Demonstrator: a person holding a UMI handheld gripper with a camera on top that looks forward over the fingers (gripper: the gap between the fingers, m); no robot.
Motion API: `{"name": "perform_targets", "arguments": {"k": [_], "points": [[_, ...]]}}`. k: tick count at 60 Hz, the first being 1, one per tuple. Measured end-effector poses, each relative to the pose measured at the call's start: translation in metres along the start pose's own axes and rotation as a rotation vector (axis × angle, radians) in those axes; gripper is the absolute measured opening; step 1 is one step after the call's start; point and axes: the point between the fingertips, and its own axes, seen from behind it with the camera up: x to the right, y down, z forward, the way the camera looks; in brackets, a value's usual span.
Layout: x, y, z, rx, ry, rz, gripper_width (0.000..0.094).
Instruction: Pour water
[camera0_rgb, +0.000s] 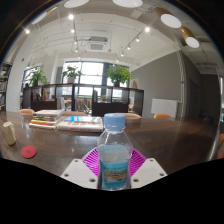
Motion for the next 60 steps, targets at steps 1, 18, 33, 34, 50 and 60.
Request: {"name": "perform_targets", "arguments": {"k": [1,18,33,34,50,60], "points": [[-0.001,0.0,0.0,-0.001,-0.002,-0.003,0.0308],[-0.036,-0.017,0.004,0.011,0.005,-0.173,0.0273],[-0.17,-0.097,-0.001,0.146,-0.057,-0.686,0.0272],[-0.181,-0.101,-0.001,0.155,-0.062,-0.722,0.0276],[-0.335,-0.132,-0.011,0.363,-0.094,-1.33,0.0276],[-0.397,-0.133,-0.013,0.477,-0.058,-1.676,0.0273]]}}
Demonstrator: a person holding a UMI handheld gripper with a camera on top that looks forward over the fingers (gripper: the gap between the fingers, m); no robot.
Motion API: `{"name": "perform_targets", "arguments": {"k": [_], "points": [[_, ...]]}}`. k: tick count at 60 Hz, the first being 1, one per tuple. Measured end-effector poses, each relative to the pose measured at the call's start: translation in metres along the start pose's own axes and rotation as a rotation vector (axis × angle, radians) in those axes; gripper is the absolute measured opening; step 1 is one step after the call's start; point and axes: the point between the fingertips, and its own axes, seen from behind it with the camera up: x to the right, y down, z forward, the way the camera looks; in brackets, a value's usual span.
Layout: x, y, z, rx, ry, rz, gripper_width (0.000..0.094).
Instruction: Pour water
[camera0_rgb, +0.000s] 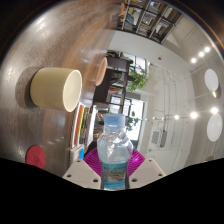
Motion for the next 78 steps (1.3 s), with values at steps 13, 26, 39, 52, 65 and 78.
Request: {"name": "perform_targets", "arguments": {"k": [13,26,39,52,65,78], "points": [[-0.009,-0.047,0.02,0.075,0.049,-0.399,0.0274],[-0.026,-0.065,0.023,0.126,0.07,-0.612,0.0273],[0.002,-0.054,0.025,0.073,0.107,-0.389,0.0272],[0.054,-0.005,0.018,-0.071,0.074,0.439,0.0287],[0.027,0.041,0.007,-0.174,0.007,1.297,0.0287],[-0.054,0.07,-0.013,-0.266,-0.084,1.66,0.0287]]}}
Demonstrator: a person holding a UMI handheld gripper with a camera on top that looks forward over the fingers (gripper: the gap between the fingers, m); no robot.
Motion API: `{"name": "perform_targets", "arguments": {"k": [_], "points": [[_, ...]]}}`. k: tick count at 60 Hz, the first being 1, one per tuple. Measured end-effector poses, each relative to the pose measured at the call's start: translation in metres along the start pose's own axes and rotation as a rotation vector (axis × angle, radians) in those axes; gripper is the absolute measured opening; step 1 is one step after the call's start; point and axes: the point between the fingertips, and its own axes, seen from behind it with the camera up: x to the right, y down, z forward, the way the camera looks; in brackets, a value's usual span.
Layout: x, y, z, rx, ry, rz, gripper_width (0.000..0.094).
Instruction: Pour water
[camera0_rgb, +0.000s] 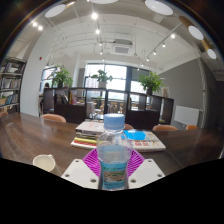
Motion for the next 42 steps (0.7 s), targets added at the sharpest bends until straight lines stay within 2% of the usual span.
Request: {"name": "perform_targets", "arguments": {"k": [2,3,11,12,14,25,36,42], "points": [[0.009,0.011,-0.001,-0.02,-0.001,0.021,0.0288],[-0.018,0.023,-0.003,-0.03,0.005,0.031,0.0283],[0.007,0.061,0.004,-0.068,-0.012,0.069,0.0287],[-0.013,0.061,-0.005,-0.077,-0.011,0.069,0.0284],[-0.012,0.066,0.003,-0.048,-0.019,0.059,0.0288],[-0.007,0.07,0.001,-0.017,0.004,0.072,0.031],[-0.009,0.074,-0.006,-0.065,-0.006,0.11,0.052],[-0.001,0.085,-0.02,-0.124,0.022,0.164,0.0841]]}}
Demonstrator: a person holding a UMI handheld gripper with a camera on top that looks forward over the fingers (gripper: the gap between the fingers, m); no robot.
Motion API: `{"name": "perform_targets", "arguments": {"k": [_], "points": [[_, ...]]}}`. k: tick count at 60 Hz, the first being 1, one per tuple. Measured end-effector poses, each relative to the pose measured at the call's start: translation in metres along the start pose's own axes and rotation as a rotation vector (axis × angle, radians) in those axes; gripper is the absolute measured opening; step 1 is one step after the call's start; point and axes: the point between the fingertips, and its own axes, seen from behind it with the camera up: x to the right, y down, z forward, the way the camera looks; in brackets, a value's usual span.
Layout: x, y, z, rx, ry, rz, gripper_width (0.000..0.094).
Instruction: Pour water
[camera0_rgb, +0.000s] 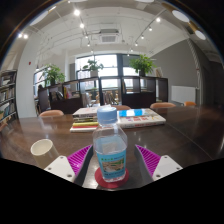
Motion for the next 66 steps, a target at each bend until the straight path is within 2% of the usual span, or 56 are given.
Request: {"name": "perform_targets", "arguments": {"k": [2,7,26,45,66], "points": [[0.004,0.002,-0.008,-0.008,0.017,0.004,0.0877],[0.01,0.012,-0.031,-0.026,0.034,0.008,0.0858],[-0.027,0.049,-0.142,-0.095,-0.044,-0.01,0.086],[-0.036,-0.002,-0.232,-0.03,-0.066,-0.035,0.0864],[-0.024,-0.047,-0.289,0.041,-0.056,-0.043,0.0858]]}}
